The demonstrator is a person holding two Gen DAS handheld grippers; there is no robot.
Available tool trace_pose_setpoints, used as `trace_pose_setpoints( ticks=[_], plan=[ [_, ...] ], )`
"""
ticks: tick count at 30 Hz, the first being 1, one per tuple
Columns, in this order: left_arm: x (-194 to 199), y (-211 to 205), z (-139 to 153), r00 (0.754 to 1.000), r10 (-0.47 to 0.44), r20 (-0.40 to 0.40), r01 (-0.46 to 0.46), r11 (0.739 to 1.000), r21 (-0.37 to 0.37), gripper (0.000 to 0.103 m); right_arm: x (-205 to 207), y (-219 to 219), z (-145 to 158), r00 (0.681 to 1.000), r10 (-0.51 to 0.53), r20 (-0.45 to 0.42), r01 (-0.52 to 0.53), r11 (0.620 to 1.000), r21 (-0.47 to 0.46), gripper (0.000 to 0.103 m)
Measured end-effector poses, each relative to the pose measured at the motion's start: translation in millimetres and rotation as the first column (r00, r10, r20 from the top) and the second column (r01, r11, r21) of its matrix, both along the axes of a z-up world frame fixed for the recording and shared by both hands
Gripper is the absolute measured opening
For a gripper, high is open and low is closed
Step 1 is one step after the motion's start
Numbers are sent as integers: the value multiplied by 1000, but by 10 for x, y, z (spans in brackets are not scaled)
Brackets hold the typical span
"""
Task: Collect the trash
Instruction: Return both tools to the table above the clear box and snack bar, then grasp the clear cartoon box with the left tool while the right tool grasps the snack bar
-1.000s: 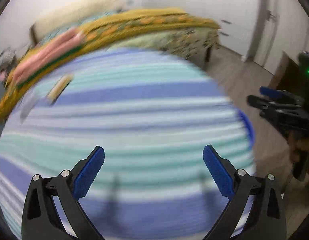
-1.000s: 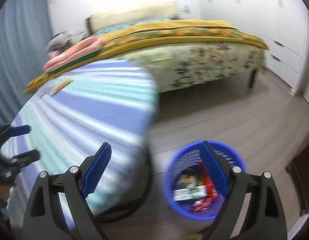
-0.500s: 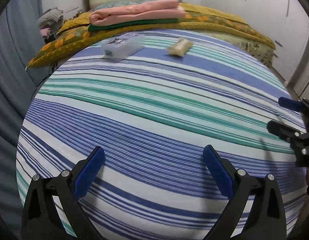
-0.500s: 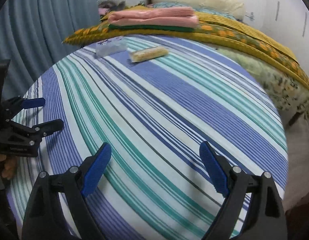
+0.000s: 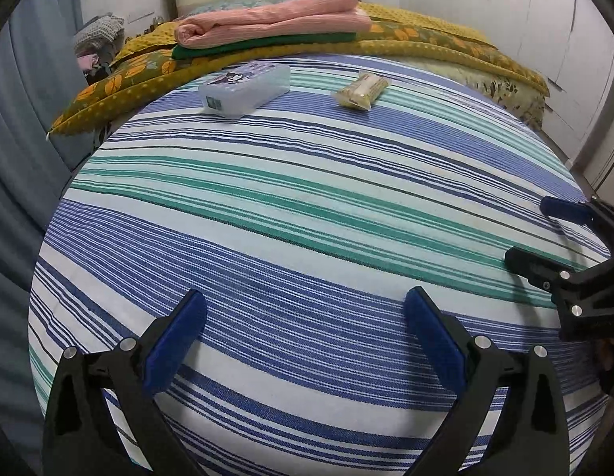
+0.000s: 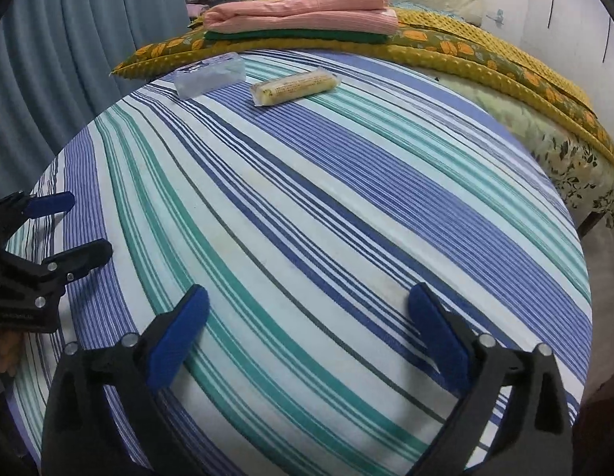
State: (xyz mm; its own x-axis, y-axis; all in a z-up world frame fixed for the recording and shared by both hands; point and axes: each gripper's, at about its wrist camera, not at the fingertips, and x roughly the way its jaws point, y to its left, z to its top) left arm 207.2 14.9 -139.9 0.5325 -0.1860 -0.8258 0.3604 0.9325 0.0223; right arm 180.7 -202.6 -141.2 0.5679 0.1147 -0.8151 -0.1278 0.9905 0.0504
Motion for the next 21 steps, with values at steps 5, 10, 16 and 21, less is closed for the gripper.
trace_pose_setpoints(
  ticks=[5, 10, 16, 21],
  plan=[
    [0, 2, 2, 1000, 0, 0, 0, 1000, 0, 99, -1, -1, -1, 1000, -1, -1, 1, 1000, -1, 98],
    [0, 1, 3, 1000, 0, 0, 0, 1000, 0, 99, 252, 4, 30, 1000, -25, -19, 25, 1000, 12, 97],
    [1, 2, 4, 1000, 0, 0, 0, 1000, 0, 99, 1192, 178, 201, 995, -86, -45, 92, 983, 158, 79],
    [1, 1, 3, 1000, 1, 0, -1, 1000, -1, 99, 1864, 288, 145, 970, -222, -102, 238, 951, 196, 82]
  ],
)
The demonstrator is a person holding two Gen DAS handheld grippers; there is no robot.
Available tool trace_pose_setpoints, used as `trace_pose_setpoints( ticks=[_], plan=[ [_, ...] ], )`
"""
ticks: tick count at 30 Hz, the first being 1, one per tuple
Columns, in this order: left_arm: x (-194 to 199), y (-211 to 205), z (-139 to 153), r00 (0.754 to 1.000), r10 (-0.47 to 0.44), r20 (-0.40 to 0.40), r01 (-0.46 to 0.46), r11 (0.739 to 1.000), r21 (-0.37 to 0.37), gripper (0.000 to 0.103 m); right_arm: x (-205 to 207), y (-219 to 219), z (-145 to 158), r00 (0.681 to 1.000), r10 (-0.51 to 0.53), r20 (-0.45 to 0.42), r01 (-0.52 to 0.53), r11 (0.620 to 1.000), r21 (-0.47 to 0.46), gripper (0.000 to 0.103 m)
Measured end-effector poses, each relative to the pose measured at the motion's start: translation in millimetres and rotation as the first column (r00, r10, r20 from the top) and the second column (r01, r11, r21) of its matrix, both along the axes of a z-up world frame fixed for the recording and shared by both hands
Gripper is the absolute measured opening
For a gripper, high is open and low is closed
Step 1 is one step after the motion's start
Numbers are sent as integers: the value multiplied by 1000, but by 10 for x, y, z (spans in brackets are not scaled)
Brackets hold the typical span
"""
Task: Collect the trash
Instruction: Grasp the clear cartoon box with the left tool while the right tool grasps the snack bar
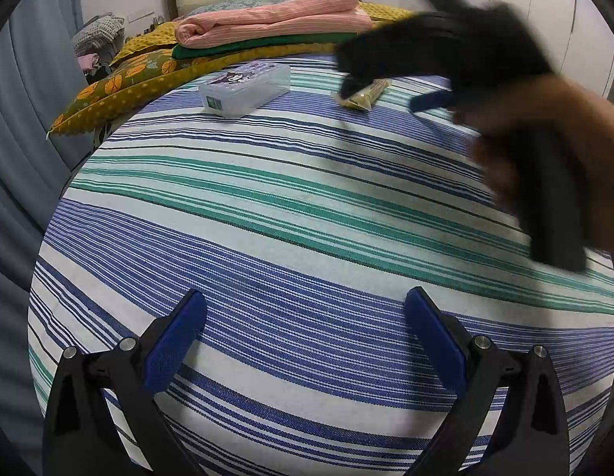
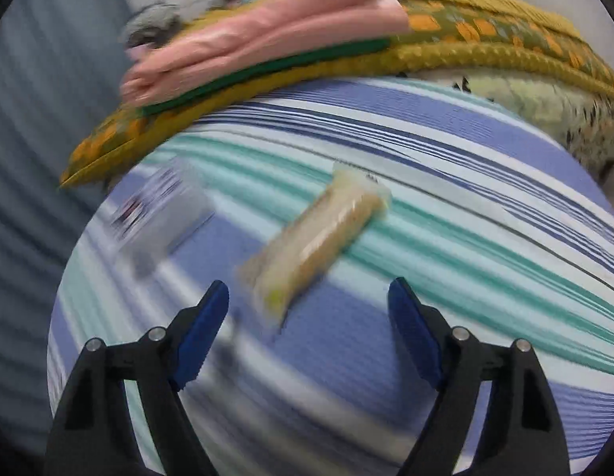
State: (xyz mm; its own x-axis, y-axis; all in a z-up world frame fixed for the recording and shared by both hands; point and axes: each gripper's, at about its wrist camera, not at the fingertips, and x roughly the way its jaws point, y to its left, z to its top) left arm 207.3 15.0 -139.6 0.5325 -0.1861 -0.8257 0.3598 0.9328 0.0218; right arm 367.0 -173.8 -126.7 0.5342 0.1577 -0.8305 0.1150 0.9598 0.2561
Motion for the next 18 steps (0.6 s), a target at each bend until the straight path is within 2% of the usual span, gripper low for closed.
trace_pose_setpoints(
  ticks=[3, 5, 7, 9, 15, 18],
  plan=[
    [1, 0, 0, 1000, 0, 0, 0, 1000, 0, 99, 137, 43, -1, 1000, -26, -3, 26, 998, -50, 83],
    [2, 2, 0, 1000, 0, 0, 0, 1000, 0, 99, 97, 52, 2, 1000, 2, -3, -2, 997, -81, 75],
    [2, 2, 0, 1000, 0, 0, 0, 1000, 0, 99, 2, 19, 41, 999, 38, 20, -36, 995, -95, 42],
    [2, 2, 0, 1000, 0, 0, 0, 1000, 0, 99, -148, -42, 93, 998, 61, 30, -56, 989, -134, 30],
    [-1, 20, 5, 1000, -5, -2, 5, 1000, -13, 99, -749, -335, 141, 986, 164, 34, -159, 980, -119, 29],
    [97, 68, 40, 998, -63, -7, 62, 996, -69, 99, -1101, -441, 161, 978, 207, 34, -202, 973, -109, 29]
  ],
)
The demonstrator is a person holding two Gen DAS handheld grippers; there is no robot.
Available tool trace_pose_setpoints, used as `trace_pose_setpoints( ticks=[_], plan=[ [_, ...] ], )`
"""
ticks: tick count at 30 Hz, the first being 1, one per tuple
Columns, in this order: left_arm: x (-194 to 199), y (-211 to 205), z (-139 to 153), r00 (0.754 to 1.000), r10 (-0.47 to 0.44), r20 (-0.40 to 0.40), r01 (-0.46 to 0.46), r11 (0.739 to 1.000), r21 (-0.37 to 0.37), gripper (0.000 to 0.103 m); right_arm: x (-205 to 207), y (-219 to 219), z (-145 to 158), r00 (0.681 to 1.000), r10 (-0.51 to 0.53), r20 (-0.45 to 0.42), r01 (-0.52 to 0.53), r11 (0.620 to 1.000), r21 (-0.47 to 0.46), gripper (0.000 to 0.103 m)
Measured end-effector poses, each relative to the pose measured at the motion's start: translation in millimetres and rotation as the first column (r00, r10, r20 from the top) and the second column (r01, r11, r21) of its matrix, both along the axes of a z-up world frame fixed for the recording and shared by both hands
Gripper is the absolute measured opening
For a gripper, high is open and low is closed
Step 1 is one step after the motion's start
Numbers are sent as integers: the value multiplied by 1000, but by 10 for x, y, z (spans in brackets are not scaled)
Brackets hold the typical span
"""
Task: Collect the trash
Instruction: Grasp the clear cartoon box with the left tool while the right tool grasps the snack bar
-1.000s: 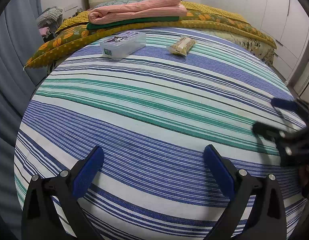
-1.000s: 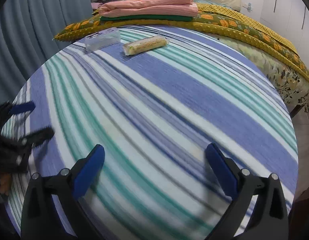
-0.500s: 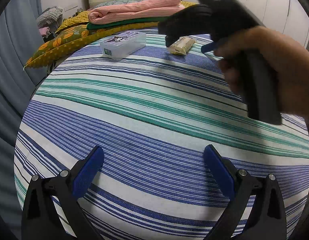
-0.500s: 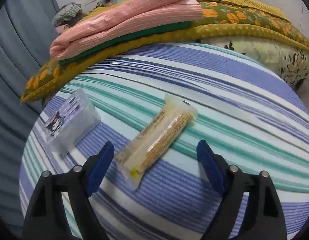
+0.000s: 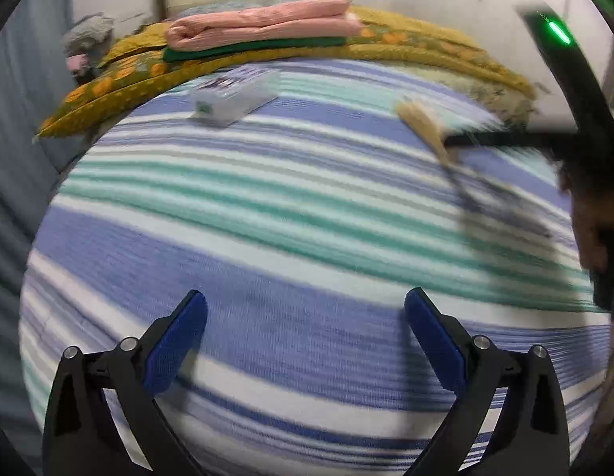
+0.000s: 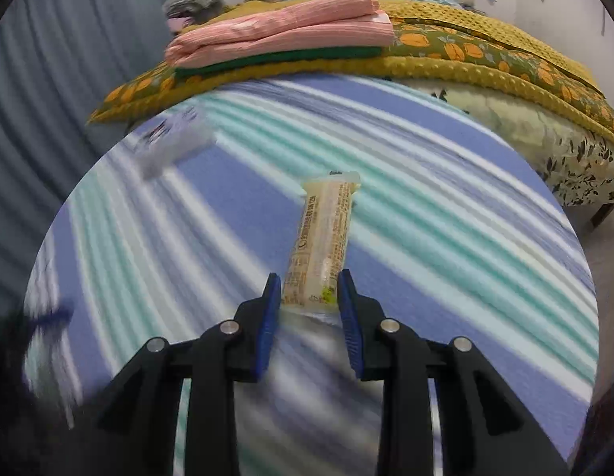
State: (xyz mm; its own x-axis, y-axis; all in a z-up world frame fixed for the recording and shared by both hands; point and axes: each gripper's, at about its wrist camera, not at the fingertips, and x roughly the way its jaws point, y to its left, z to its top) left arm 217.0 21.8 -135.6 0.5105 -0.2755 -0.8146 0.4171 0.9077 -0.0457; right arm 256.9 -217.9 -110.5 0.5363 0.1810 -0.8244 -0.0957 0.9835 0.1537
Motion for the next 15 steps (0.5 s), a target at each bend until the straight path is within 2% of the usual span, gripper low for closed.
trace_pose_setpoints(
  ticks=[2, 6, 11, 13, 14, 15],
  plan=[
    [217, 85, 47, 1000, 22, 9, -22, 1000, 0, 99, -290, -57, 6, 999, 34, -3, -34, 999, 10, 29],
    [942, 273, 93, 995, 76, 56, -75, 997, -28, 99, -760, -98, -7, 998, 67, -4, -67, 996, 50, 29],
    [1675, 218, 30, 999, 25, 27, -24, 999, -22, 99, -1107, -24, -22, 996, 90, 9, -90, 993, 72, 29],
    [1937, 178, 32, 999, 34, 40, -34, 999, 10, 99, -1162, -25, -38, 996, 86, 11, -87, 993, 81, 29],
    [2032, 166, 28, 998, 48, 51, -49, 998, 27, 99, -1168, -42, -43, 997, 79, 14, -80, 993, 87, 31],
    [2135, 137, 32, 998, 45, 55, -46, 999, 24, 99, -1153, -61, -44, 997, 72, 18, -73, 993, 91, 43]
  ],
)
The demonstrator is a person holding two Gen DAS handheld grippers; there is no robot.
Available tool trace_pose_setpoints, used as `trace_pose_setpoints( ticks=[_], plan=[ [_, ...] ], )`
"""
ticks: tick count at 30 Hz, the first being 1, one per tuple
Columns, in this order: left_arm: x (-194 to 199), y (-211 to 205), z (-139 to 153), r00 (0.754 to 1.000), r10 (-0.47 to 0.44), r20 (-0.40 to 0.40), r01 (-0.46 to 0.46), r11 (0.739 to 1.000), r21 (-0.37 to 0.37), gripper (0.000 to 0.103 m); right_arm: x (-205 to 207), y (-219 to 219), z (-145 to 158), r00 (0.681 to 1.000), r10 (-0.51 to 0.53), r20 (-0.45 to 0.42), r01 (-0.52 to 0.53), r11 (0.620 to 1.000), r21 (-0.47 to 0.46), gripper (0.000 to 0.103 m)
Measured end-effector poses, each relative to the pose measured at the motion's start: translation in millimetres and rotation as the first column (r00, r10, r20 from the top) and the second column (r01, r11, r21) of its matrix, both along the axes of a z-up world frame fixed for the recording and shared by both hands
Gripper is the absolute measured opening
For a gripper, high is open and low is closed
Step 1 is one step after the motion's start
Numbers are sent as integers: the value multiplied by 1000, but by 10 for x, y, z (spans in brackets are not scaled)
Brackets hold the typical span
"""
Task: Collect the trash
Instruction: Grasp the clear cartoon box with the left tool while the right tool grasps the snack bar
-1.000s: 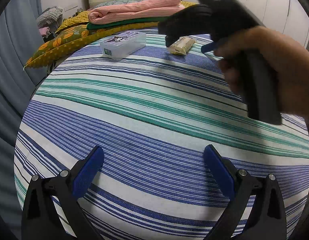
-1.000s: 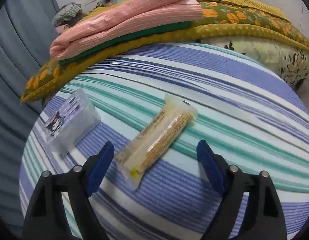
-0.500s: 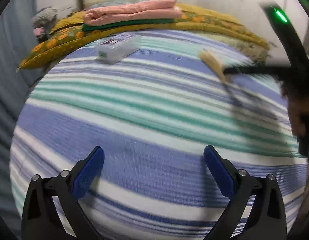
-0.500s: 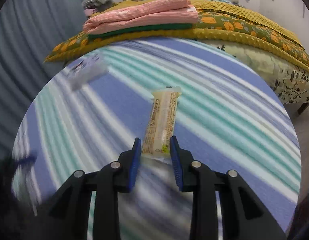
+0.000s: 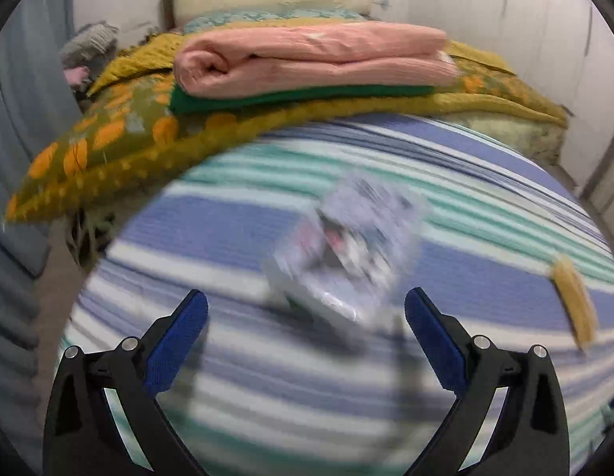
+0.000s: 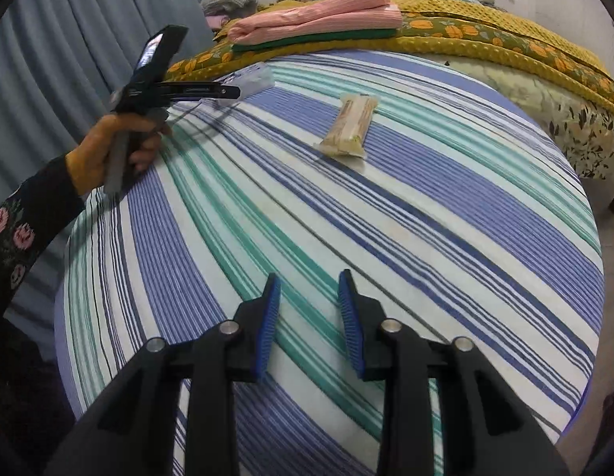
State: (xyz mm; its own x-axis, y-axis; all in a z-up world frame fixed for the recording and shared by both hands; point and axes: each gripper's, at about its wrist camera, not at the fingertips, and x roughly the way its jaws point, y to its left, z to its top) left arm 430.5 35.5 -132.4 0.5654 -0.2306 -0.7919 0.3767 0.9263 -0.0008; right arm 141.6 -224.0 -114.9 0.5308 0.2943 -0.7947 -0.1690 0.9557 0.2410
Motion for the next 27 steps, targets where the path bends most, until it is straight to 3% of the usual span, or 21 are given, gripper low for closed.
trace_pose_setpoints(
  ticks=[1, 2, 8, 10, 12, 13, 14, 15, 16, 17, 21, 27],
  plan=[
    [39, -18, 4, 1000, -13, -2, 13, 1000, -12, 99, 39, -16, 6, 1000, -10, 6, 10, 1000, 2, 60],
    [69, -42, 6, 999, -32, -3, 32, 999, -23, 99, 110, -29, 18, 1000, -23, 10, 23, 1000, 5, 66],
    [44, -380, -6, 986, -168, 13, 167, 986, 25, 96, 823, -23, 10, 995, -95, -3, 95, 995, 32, 68],
    [10, -456, -9, 984, -175, 27, 173, 983, 68, 68, 1107, 50, -38, 993, -120, -7, 120, 993, 14, 68],
    [-37, -463, -9, 987, -160, 23, 159, 986, 60, 67, 1269, 86, -74, 990, -141, -7, 141, 990, 5, 68],
    [-76, -435, -15, 988, -152, 21, 151, 987, 52, 67, 1349, 96, -105, 988, -151, -15, 151, 989, 1, 68],
    [-145, -429, -11, 990, -138, 16, 137, 989, 48, 66, 1379, 103, -99, 988, -154, 3, 154, 988, -13, 61],
    [-204, -426, -9, 992, -128, 12, 127, 991, 49, 66, 1384, 107, -94, 989, -149, 10, 149, 988, -31, 43],
    [-313, -405, 0, 994, -110, 2, 110, 993, 50, 66, 1370, 98, -90, 989, -148, 11, 148, 988, -44, 33],
    [-450, -389, 14, 996, -92, -10, 92, 995, 44, 66, 1322, 74, -82, 989, -146, 12, 146, 989, -40, 30],
    [-1119, -292, 35, 998, -26, -57, 26, 1000, 8, 66, 1004, 112, -29, 998, -56, 20, 56, 998, -5, 27],
    [-2114, -270, 45, 999, -3, -43, 4, 1000, 4, 67, 274, 248, 21, 997, 62, 36, -62, 998, -2, 27]
  ],
)
